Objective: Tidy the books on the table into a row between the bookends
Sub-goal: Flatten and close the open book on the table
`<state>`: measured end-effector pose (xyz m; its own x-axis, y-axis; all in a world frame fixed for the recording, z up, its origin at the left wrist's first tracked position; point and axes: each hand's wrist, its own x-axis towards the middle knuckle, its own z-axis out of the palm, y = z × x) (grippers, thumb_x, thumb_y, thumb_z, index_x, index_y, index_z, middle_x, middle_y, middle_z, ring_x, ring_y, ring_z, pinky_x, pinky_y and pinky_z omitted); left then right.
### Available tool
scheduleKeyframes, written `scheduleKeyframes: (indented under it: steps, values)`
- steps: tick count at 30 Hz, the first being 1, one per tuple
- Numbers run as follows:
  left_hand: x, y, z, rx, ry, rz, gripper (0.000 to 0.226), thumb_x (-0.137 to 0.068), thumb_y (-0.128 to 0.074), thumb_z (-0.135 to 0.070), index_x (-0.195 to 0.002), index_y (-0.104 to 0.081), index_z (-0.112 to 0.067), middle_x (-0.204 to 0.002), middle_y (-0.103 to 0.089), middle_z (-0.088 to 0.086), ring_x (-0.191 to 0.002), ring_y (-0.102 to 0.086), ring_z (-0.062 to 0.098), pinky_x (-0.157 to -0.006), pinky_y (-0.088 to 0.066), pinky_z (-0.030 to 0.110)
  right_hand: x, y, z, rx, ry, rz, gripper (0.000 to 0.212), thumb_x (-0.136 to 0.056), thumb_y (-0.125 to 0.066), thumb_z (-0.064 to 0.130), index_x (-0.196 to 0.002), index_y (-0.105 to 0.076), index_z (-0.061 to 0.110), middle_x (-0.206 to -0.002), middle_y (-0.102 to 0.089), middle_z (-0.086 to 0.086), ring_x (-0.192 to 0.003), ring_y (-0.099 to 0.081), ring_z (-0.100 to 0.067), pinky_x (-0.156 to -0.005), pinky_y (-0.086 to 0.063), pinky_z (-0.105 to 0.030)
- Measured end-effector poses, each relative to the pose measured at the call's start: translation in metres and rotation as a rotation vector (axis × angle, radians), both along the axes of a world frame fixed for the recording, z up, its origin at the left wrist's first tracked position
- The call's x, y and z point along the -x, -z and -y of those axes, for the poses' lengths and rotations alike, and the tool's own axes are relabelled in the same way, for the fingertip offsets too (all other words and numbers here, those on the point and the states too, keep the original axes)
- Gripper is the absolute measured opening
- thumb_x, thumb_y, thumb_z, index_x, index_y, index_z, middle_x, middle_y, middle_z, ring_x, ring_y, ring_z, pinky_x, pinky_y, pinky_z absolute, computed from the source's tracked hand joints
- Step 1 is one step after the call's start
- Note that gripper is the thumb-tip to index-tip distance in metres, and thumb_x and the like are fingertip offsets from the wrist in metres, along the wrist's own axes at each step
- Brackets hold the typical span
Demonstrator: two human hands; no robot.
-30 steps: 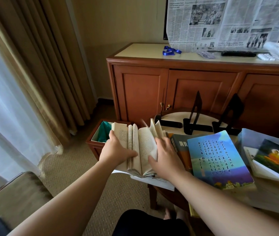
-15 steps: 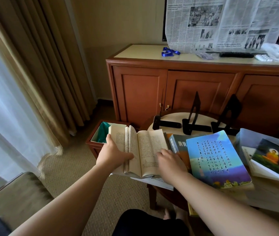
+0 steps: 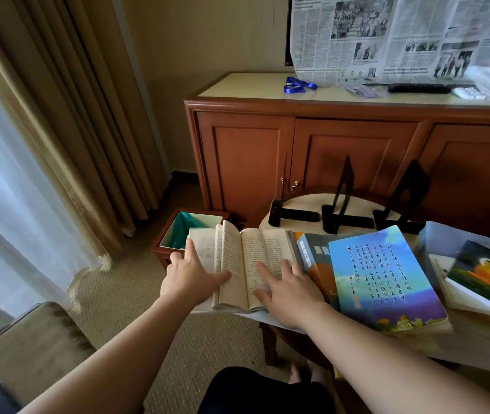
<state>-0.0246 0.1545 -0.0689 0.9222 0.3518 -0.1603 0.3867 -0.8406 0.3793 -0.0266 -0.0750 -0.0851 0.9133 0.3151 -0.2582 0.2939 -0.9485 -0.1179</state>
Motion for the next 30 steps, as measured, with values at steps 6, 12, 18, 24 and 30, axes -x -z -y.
scheduleKeyframes:
  steps: [6,12,18,24,30]
  values:
    - [0.001,-0.001,0.009,-0.268,0.347,0.116,0.1,-0.093,-0.063,-0.056,-0.167,-0.001,-0.03,-0.175,0.001,0.006,-0.161,0.007,0.03,-0.127,0.0,0.061,0.0,0.001,-0.001,0.016,0.007,0.006,0.071,-0.102,-0.015,0.071,-0.162,0.01,0.043,-0.17,-0.005,-0.021,-0.154,-0.006,-0.041,-0.124,-0.017,-0.052]
    - [0.001,-0.002,0.049,-0.442,0.775,-0.02,0.073,-0.103,-0.041,-0.049,-0.166,-0.012,-0.026,-0.166,-0.035,-0.002,-0.159,-0.017,0.026,-0.118,0.014,0.074,0.002,0.008,0.001,0.018,-0.009,0.043,0.067,-0.104,-0.016,0.066,-0.162,0.006,0.04,-0.168,-0.005,-0.024,-0.154,-0.007,-0.044,-0.123,-0.018,-0.052]
    - [-0.026,-0.009,0.059,-0.523,0.827,-0.069,0.1,-0.081,-0.043,-0.09,-0.158,-0.031,-0.027,-0.166,-0.026,0.003,-0.157,-0.017,0.03,-0.112,0.01,0.083,0.007,-0.004,0.006,0.081,-0.046,0.036,0.061,-0.108,-0.034,0.042,-0.162,-0.015,0.021,-0.165,-0.014,-0.025,-0.152,-0.012,-0.044,-0.123,-0.019,-0.048]
    - [-0.034,-0.003,0.075,-0.533,0.872,-0.173,0.103,-0.084,-0.062,-0.078,-0.162,-0.023,-0.023,-0.17,-0.021,0.0,-0.159,-0.005,0.03,-0.122,-0.002,0.069,-0.017,-0.007,-0.003,0.147,-0.073,-0.002,0.071,-0.098,-0.055,0.019,-0.16,-0.023,0.003,-0.168,-0.007,-0.023,-0.155,-0.011,-0.038,-0.128,-0.013,-0.046]
    - [-0.039,-0.007,0.085,-0.49,0.865,-0.237,0.118,-0.079,-0.065,-0.08,-0.165,-0.016,-0.016,-0.169,-0.023,0.004,-0.16,-0.006,0.03,-0.126,-0.013,0.058,-0.057,-0.006,-0.01,0.121,-0.054,-0.124,0.091,-0.099,-0.061,0.016,-0.163,0.003,0.003,-0.171,0.01,-0.017,-0.159,0.005,-0.033,-0.125,-0.017,-0.048]
